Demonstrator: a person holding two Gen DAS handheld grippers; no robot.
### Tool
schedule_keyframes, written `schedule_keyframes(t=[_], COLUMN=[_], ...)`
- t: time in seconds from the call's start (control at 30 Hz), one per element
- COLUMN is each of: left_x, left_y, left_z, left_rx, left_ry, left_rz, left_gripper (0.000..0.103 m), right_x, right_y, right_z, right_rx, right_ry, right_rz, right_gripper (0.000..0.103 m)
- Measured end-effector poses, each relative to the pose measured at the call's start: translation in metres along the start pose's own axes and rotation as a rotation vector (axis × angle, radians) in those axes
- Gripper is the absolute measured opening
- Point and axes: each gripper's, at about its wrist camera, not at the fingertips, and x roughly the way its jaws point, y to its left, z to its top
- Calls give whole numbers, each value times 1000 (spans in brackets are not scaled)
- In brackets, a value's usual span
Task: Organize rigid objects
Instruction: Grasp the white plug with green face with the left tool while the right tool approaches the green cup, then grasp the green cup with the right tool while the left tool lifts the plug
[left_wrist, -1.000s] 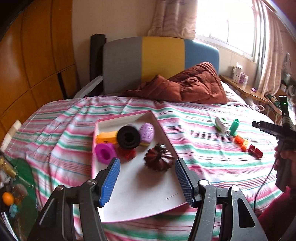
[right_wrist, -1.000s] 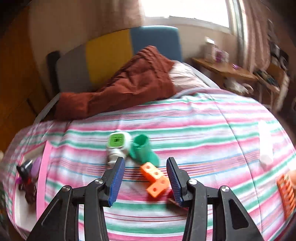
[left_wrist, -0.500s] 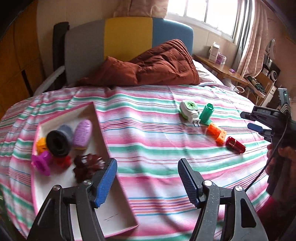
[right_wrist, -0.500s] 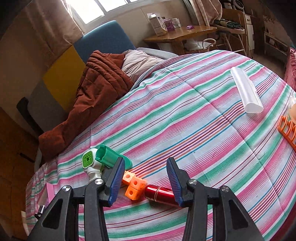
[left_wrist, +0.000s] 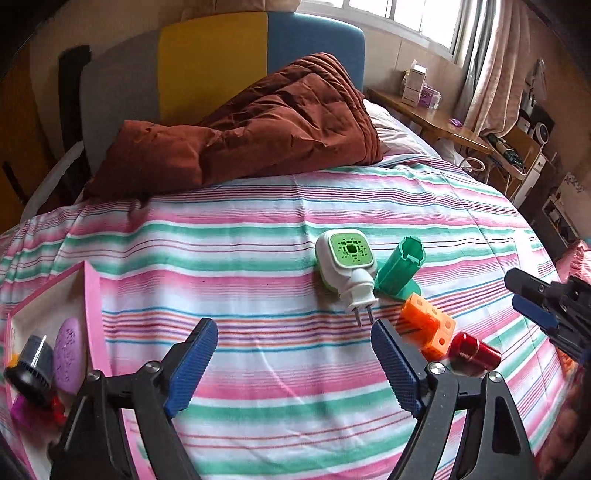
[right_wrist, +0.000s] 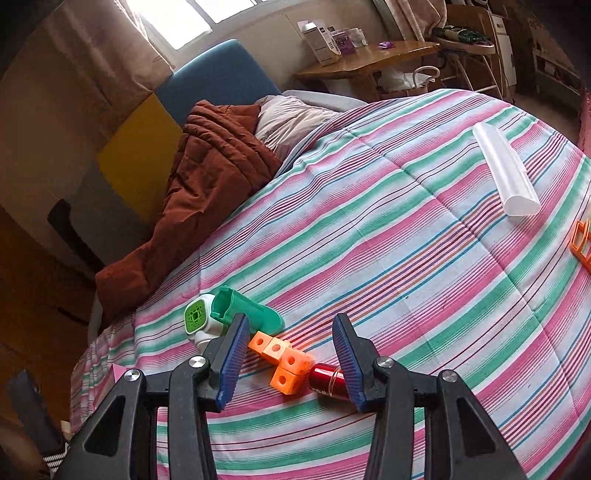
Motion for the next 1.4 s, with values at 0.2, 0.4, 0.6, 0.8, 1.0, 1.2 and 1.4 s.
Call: schedule_keyframes(t=[0.2, 0.4, 0.6, 0.8, 1.0, 1.2, 1.4], left_x=[38, 76, 115, 94, 50, -2, -21], left_y=[-7, -19, -25, -17, 0, 8, 7], left_z=[35, 58, 57, 42, -10, -77, -119], left_rx=[-45, -54, -53, -30, -37, -26, 6], left_ry=[39, 92, 179, 115, 92, 51, 9], left_rz=[-16, -36, -25, -34, -26, 2, 1], left_gripper=[88, 92, 81, 52, 52, 52, 52], right_x=[8, 11, 14, 14, 11, 15, 19], right_y=[6, 5, 5, 3, 2, 2, 11], right_z=[-3, -4, -4, -3, -3, -4, -8], right_rx=[-8, 8, 17, 33, 34, 26, -35], right_ry=[41, 64, 78, 75, 71, 82, 97], right_rz=[39, 59, 77, 69, 61, 40, 34], right_gripper=[47, 47, 47, 47, 47, 47, 47])
